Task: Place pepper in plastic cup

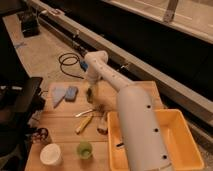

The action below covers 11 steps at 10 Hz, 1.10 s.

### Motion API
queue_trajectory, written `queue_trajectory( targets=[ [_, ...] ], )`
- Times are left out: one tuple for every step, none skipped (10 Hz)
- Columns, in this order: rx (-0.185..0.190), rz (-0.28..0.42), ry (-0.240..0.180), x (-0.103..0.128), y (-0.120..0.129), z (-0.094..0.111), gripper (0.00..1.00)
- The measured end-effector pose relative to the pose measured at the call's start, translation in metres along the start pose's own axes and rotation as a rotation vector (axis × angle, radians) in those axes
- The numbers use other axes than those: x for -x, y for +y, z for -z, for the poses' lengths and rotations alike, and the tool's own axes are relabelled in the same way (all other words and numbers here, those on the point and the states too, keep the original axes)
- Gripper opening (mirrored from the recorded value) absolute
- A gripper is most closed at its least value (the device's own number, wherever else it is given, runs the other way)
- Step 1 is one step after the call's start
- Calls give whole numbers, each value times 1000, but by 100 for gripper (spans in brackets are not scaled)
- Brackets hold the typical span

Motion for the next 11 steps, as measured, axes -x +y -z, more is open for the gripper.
queue_trajectory(
  targets=[
    [2, -4, -5, 0, 0, -5, 80],
    [10, -8, -14, -1, 0, -12, 80],
    [23, -8, -23, 0, 1, -19, 80],
    [33, -7, -29, 1, 0, -24, 80],
    [48, -7, -36, 1, 0, -31, 80],
    [63, -3, -45, 1, 2, -38, 78],
    [67, 5, -51, 1, 3, -40, 72],
    [71, 30, -59, 3, 6, -41, 61],
    [71, 36, -62, 3, 8, -40, 51],
    [69, 36, -60, 2, 7, -39, 40],
    [67, 36, -58, 2, 7, -38, 32]
  ],
)
